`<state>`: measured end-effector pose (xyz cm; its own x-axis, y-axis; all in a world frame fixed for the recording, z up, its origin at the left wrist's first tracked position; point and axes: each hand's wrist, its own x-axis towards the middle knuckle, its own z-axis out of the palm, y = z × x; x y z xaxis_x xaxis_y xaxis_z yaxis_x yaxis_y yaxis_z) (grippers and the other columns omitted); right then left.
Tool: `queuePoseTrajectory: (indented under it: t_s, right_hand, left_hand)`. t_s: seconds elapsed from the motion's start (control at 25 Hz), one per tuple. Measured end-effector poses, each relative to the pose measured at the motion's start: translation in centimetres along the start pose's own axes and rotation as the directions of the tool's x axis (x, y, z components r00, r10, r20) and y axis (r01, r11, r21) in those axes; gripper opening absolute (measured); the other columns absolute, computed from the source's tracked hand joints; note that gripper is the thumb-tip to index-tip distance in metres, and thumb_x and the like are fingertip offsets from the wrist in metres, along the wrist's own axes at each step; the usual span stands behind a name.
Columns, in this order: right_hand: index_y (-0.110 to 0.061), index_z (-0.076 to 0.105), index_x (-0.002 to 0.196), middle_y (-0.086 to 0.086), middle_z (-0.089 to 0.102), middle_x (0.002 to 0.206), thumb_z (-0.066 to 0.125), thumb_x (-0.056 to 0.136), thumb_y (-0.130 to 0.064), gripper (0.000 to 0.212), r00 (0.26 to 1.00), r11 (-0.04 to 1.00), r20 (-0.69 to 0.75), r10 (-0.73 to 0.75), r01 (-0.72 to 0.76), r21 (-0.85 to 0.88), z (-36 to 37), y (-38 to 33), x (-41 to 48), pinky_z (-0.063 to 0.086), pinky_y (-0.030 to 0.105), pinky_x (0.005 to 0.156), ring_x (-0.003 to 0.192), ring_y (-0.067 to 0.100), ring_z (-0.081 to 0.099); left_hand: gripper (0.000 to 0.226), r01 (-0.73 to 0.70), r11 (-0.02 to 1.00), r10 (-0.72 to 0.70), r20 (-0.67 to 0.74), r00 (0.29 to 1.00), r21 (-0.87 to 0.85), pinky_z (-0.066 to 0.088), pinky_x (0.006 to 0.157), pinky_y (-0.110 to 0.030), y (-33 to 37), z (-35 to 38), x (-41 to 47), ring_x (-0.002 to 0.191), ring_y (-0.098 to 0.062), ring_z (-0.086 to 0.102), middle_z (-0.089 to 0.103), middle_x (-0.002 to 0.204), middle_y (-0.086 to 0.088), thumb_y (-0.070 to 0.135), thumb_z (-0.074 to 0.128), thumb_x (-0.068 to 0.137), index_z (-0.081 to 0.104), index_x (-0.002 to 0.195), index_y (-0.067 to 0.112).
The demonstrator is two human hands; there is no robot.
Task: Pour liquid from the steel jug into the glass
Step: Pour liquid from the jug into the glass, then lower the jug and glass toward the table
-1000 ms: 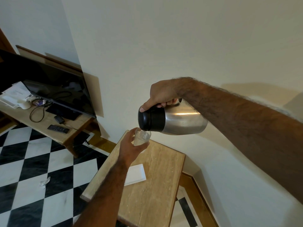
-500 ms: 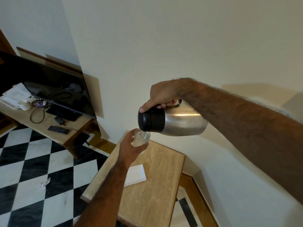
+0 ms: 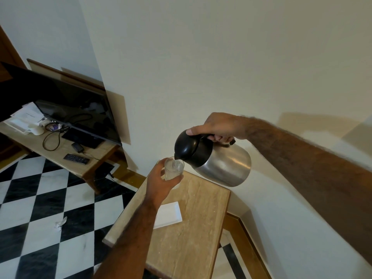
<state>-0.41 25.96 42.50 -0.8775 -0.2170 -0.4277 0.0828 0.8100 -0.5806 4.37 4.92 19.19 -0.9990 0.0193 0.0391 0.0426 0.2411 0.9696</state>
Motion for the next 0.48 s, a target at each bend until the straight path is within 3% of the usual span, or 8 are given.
queuePoseTrajectory:
  t_s: [0.16, 0.28, 0.4, 0.48]
  right_hand:
    - [-0.015, 0.053, 0.054, 0.000, 0.041, 0.049, 0.067, 0.087, -0.073, 0.069, 0.993, 0.950, -0.116, 0.019, 0.019, 0.313, 2.0, 4.6, -0.8, 0.026, 0.025, 0.043, 0.038, 0.015, 0.029]
    - [-0.011, 0.059, 0.064, 0.002, 0.044, 0.056, 0.056, 0.103, -0.060, 0.062, 0.985, 0.826, -0.173, 0.024, 0.078, 0.558, 3.6, 8.8, -1.1, 0.027, 0.028, 0.046, 0.040, 0.014, 0.029]
    - [-0.011, 0.065, 0.076, 0.004, 0.049, 0.063, 0.055, 0.109, -0.041, 0.046, 0.974, 0.685, -0.222, 0.034, 0.139, 0.715, 6.3, 13.1, -0.7, 0.032, 0.031, 0.052, 0.045, 0.014, 0.036]
    - [-0.010, 0.068, 0.082, 0.003, 0.055, 0.065, 0.056, 0.109, -0.039, 0.041, 0.962, 0.661, -0.258, 0.090, 0.136, 0.738, 8.4, 15.2, -0.1, 0.042, 0.034, 0.062, 0.053, 0.015, 0.045]
  left_hand:
    - [0.057, 0.021, 1.000, -0.021, -0.004, 1.000, -0.009, 0.059, 0.086, -0.028, -0.7, 0.3, 0.0, 0.109, -0.011, 0.064, 0.066, 0.115, 0.020, 0.052, 0.085, 0.070, 0.058, 0.119, 0.043]
    - [0.072, 0.077, 0.996, -0.076, 0.021, 0.997, -0.048, 0.056, 0.097, -0.043, -1.7, 0.7, 0.1, 0.109, -0.021, 0.066, 0.068, 0.116, 0.006, 0.079, 0.075, 0.059, 0.057, 0.116, 0.039]
    - [0.061, 0.076, 0.997, -0.076, -0.012, 0.997, 0.033, 0.055, 0.099, -0.039, -2.4, 1.3, -0.2, 0.107, -0.015, 0.065, 0.066, 0.117, 0.010, 0.062, 0.078, 0.069, 0.055, 0.120, 0.038]
    - [0.058, 0.064, 0.996, -0.062, -0.031, 0.998, 0.066, 0.055, 0.095, -0.033, -2.9, 1.6, -0.2, 0.106, -0.010, 0.064, 0.065, 0.115, 0.018, 0.057, 0.080, 0.071, 0.055, 0.120, 0.041]
